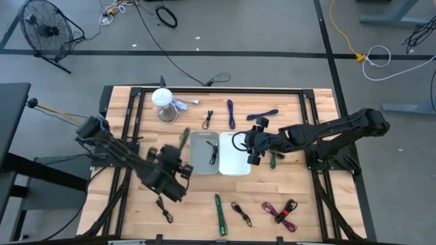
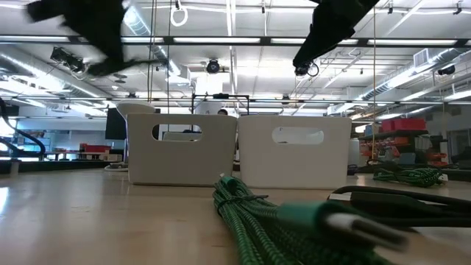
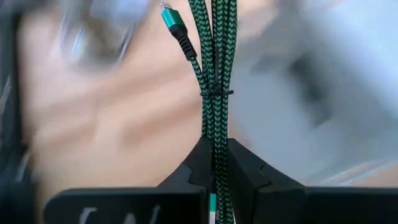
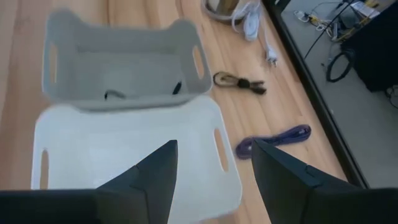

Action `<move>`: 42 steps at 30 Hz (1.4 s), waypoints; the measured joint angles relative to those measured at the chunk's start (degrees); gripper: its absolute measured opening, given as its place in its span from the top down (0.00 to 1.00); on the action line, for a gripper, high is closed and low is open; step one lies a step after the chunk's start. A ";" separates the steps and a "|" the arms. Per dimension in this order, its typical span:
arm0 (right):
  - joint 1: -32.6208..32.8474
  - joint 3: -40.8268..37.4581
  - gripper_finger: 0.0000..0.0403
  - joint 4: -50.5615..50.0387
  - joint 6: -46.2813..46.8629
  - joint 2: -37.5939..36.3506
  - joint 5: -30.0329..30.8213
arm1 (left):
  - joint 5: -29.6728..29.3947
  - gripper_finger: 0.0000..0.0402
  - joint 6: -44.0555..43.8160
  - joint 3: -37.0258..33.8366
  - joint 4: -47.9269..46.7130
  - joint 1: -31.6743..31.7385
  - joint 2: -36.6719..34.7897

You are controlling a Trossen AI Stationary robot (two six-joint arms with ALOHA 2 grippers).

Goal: Pick & Place USB Port
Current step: Put the green charger cable into the white bin

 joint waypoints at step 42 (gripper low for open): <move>-2.21 0.00 0.95 34.38 -11.54 0.02 -5.66 | 2.30 0.88 82.67 4.94 52.01 17.90 -2.94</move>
